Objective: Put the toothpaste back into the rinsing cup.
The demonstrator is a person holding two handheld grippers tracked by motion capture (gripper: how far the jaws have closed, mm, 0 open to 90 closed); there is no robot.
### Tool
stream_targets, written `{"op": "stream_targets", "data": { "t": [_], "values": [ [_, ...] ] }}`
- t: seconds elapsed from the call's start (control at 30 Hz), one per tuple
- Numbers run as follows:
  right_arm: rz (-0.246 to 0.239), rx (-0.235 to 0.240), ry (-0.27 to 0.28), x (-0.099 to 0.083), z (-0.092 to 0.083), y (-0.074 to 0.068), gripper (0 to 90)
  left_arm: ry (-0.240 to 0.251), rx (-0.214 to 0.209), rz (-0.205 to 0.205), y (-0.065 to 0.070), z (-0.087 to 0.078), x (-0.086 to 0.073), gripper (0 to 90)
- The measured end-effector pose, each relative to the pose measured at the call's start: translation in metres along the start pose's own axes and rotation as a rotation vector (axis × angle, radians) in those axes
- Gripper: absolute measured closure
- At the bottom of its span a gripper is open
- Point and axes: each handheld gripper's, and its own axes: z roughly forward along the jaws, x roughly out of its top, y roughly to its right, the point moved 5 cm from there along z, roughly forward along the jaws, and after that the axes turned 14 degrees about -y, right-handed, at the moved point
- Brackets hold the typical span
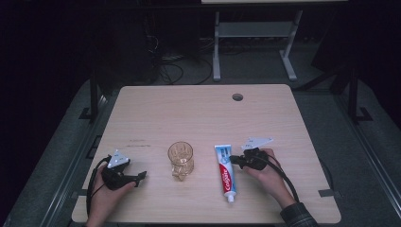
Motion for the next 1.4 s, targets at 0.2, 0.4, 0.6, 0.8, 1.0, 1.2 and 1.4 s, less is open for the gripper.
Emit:
{"op": "stream_targets", "data": {
  "t": [0.2,0.4,0.6,0.8,1.0,1.2,1.4],
  "values": [
    [-0.025,0.013,0.001,0.006,0.003,-0.007,89.8,0.0,0.0,-0.001,0.0,0.0,0.0,14.1],
    [-0.038,0.028,0.005,0.01,0.004,-0.014,89.8,0.0,0.0,0.0,0.0,0.0,0.0,14.1],
    [-0.053,0.044,-0.001,0.012,0.006,-0.022,89.8,0.0,0.0,0.0,0.0,0.0,0.0,14.1],
    [-0.069,0.053,-0.004,0.013,0.007,-0.027,89.8,0.0,0.0,-0.001,0.0,0.0,0.0,14.1],
    [-0.059,0.046,-0.003,0.013,0.004,-0.026,87.5,0.0,0.0,-0.001,0.0,0.0,0.0,14.1],
    [-0.03,0.051,-0.001,0.011,-0.008,-0.028,77.5,0.0,0.0,-0.001,0.0,0.0,0.0,14.1],
    [-0.015,0.048,0.018,0.008,-0.02,-0.032,64.4,0.0,0.0,-0.001,0.0,0.0,0.0,14.2]
  ]
}}
